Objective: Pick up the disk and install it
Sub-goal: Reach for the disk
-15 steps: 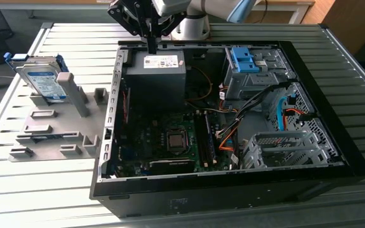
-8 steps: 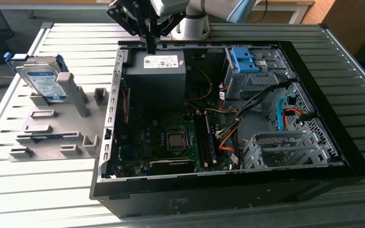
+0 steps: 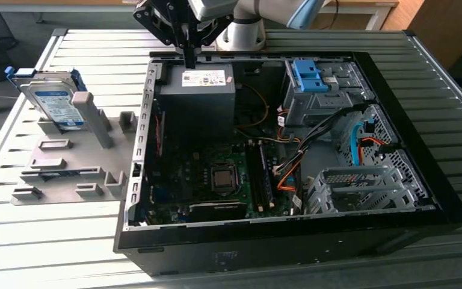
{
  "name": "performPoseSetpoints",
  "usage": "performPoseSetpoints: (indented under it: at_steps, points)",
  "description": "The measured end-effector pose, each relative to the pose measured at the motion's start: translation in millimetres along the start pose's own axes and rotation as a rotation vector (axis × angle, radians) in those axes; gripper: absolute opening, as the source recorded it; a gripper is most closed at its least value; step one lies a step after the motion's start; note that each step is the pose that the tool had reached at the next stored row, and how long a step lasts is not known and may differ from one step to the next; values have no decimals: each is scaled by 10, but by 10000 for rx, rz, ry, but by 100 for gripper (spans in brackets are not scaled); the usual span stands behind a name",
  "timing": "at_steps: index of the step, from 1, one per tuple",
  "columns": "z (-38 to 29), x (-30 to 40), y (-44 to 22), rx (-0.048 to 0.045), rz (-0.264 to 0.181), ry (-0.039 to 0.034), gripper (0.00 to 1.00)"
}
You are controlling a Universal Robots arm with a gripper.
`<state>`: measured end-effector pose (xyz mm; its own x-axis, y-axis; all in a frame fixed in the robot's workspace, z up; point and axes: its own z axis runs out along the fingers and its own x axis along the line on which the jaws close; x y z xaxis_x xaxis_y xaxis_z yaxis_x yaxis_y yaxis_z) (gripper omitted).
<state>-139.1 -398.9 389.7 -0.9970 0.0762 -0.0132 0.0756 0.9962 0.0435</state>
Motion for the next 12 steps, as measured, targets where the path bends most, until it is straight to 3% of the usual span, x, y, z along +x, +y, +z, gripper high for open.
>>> performPoseSetpoints:
  at_steps: [12]
  points:
    - [1, 30, -2, 1, 1, 1, 11]
